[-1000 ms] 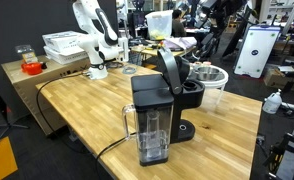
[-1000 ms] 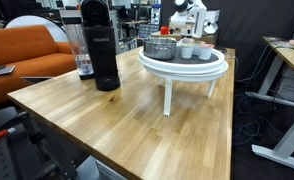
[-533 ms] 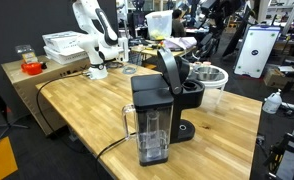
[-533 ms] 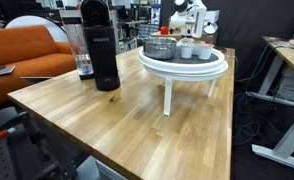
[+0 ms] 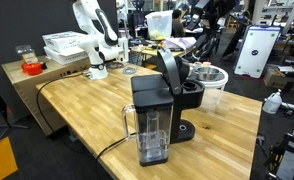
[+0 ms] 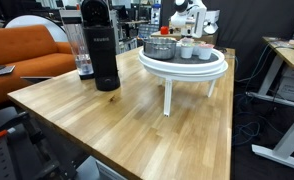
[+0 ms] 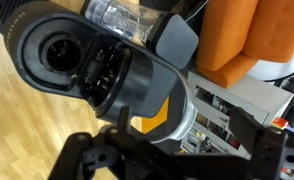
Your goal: Close the lid of the coffee maker
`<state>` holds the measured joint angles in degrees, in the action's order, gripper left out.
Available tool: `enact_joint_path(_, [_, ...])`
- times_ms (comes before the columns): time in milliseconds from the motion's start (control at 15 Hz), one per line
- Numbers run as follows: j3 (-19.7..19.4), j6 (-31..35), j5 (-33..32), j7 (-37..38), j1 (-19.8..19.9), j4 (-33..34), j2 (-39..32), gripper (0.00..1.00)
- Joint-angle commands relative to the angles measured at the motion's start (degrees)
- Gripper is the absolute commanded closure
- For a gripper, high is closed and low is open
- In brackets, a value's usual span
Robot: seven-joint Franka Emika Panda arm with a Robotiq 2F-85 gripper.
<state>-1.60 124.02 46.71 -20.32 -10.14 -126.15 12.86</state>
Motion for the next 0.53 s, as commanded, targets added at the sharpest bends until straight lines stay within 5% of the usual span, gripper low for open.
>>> enact_joint_path(0, [2.78, 0.17, 0.73, -1.00, 0.47, 4.93, -3.92, 0.00])
enact_joint_path(467, [5.23, 0.04, 4.12, -1.11, 0.65, 12.03, -10.36, 0.00])
